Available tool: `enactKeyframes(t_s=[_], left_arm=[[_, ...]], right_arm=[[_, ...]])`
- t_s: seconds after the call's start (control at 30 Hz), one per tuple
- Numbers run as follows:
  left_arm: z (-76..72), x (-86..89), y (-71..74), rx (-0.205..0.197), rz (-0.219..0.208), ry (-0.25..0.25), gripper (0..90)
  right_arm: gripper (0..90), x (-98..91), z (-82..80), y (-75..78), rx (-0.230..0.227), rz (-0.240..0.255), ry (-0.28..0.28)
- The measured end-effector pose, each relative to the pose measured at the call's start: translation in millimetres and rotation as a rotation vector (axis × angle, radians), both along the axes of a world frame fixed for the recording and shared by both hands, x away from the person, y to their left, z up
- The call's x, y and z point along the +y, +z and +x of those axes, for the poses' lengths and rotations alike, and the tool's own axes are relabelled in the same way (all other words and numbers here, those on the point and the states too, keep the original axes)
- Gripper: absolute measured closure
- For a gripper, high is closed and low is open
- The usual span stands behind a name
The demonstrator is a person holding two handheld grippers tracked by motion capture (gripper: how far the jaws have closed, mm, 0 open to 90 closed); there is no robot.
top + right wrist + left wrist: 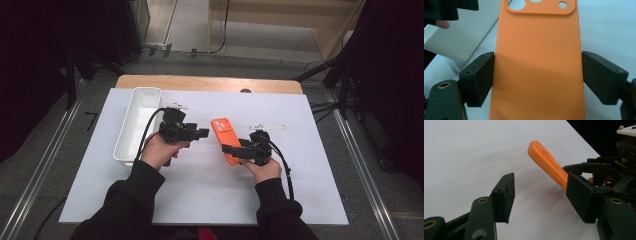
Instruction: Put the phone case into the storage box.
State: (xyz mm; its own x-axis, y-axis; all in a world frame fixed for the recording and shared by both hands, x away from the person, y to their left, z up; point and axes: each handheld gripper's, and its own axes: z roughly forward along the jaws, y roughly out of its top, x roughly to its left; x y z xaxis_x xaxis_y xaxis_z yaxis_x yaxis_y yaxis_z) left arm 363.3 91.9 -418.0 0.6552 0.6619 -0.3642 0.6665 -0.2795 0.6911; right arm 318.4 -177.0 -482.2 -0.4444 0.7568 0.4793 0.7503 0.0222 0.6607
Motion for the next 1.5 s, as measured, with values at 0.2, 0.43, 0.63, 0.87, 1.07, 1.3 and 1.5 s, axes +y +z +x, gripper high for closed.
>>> enactKeyframes(t_s=[0.2,0.43,0.63,0.87,1.07,1.3,1.5], left_arm=[[7.9,-4.6,3.3,0.041,0.011,0.037,43.5],[14.0,-9.7,3.2,0.06,0.004,0.05,48.4],[16.6,-14.1,3.4,0.054,0.003,0.056,48.4],[22.1,-15.6,3.9,0.075,-0.018,0.08,49.7],[24.5,-19.3,3.9,0.076,-0.016,0.098,49.5],[27.8,-22.8,0.2,0.064,-0.014,0.113,47.9],[30.8,-22.7,-0.7,0.079,-0.018,0.134,47.9]], right_arm=[[14.4,3.6,-1.3,-0.1,-0.006,0.008,-0.015],[14.4,5.8,-4.5,0.4,-0.024,0.023,-0.047],[14.4,8.6,-5.5,-0.2,-0.028,0.029,-0.053],[14.4,12.6,-7.0,-0.2,-0.035,0.034,-0.049],[14.4,16.2,-9.2,-1.7,-0.046,0.036,-0.054],[14.4,21.2,-10.0,-1.4,-0.043,0.057,-0.068],[14.4,23.5,-11.1,-2.0,-0.049,0.06,-0.076]])
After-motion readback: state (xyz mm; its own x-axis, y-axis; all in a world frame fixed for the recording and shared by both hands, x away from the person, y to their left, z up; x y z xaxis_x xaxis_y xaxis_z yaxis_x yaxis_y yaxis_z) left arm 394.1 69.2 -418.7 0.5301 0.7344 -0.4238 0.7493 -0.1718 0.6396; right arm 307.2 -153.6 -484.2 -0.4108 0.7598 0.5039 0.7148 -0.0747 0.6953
